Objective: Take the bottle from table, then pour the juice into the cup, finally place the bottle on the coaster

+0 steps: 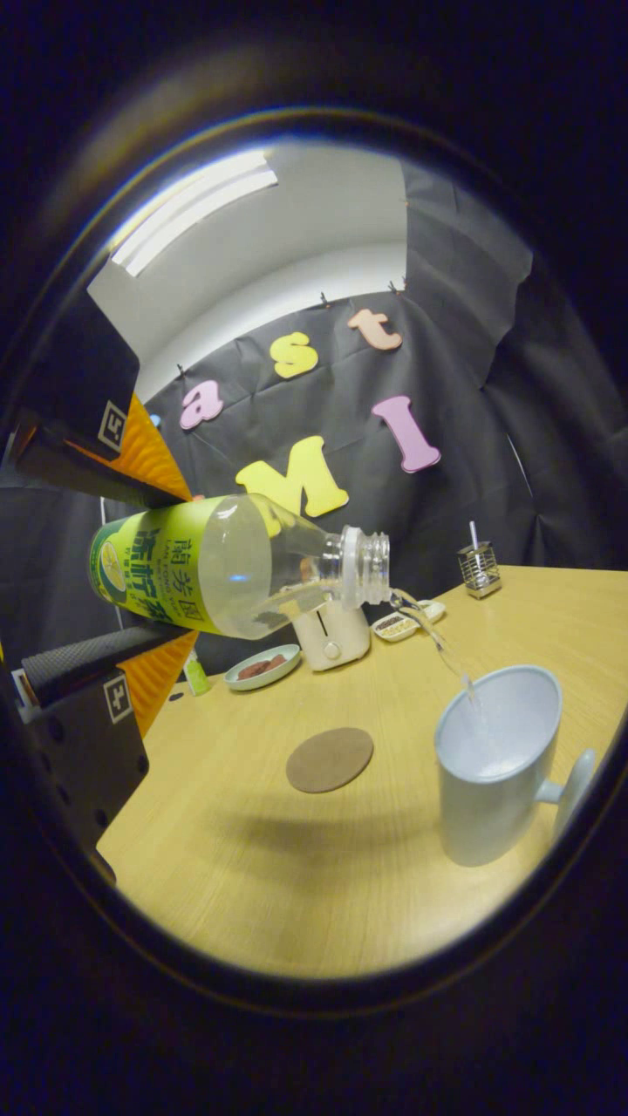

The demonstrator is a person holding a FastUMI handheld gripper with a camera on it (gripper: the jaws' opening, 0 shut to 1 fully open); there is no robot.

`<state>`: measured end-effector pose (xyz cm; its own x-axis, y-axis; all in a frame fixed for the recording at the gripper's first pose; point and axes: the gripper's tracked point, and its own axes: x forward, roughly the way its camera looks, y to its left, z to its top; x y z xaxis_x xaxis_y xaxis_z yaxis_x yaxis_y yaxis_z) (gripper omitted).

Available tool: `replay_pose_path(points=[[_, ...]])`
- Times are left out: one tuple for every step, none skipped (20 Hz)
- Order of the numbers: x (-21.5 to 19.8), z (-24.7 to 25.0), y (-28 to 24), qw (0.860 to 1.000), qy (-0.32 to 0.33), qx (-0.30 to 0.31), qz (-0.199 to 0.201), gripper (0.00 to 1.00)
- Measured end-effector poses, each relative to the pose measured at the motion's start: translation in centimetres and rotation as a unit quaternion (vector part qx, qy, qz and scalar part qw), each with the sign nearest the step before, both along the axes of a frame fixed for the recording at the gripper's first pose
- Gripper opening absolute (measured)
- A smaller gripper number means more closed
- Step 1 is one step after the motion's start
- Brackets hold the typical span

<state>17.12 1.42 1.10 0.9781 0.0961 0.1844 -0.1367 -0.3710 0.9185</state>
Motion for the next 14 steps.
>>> replay_pose_path(points=[[0.05,0.15,-0.09,1.0,-0.004,0.005,-0.002,0.77],[0.17,0.2,-0.13,1.0,-0.006,0.01,-0.005,0.77],[0.23,0.26,-0.1,1.0,-0.009,0.014,-0.004,0.77],[0.32,0.4,-0.15,1.0,-0.009,0.018,-0.004,0.77],[0.17,0.33,-0.21,1.0,-0.009,0.023,-0.005,0.77],[0.2,0.27,-0.46,1.0,-0.006,0.027,-0.009,0.77],[0.21,0.1,-0.49,0.999,-0.003,0.031,-0.01,0.77],[0.08,-0.04,-0.63,0.999,-0.002,0.036,-0.013,0.77],[0.02,-0.05,-0.87,0.999,-0.004,0.04,-0.017,0.77],[0.12,-0.02,-0.84,0.999,-0.006,0.043,-0.017,0.77],[0.15,-0.01,-0.61,0.999,-0.007,0.043,-0.011,0.77],[0.15,0.15,-0.59,0.999,-0.006,0.047,-0.01,0.77],[0.15,0.34,-0.73,0.999,-0.01,0.051,-0.012,0.77],[0.16,0.77,-0.96,0.998,-0.015,0.055,-0.015,0.77]])
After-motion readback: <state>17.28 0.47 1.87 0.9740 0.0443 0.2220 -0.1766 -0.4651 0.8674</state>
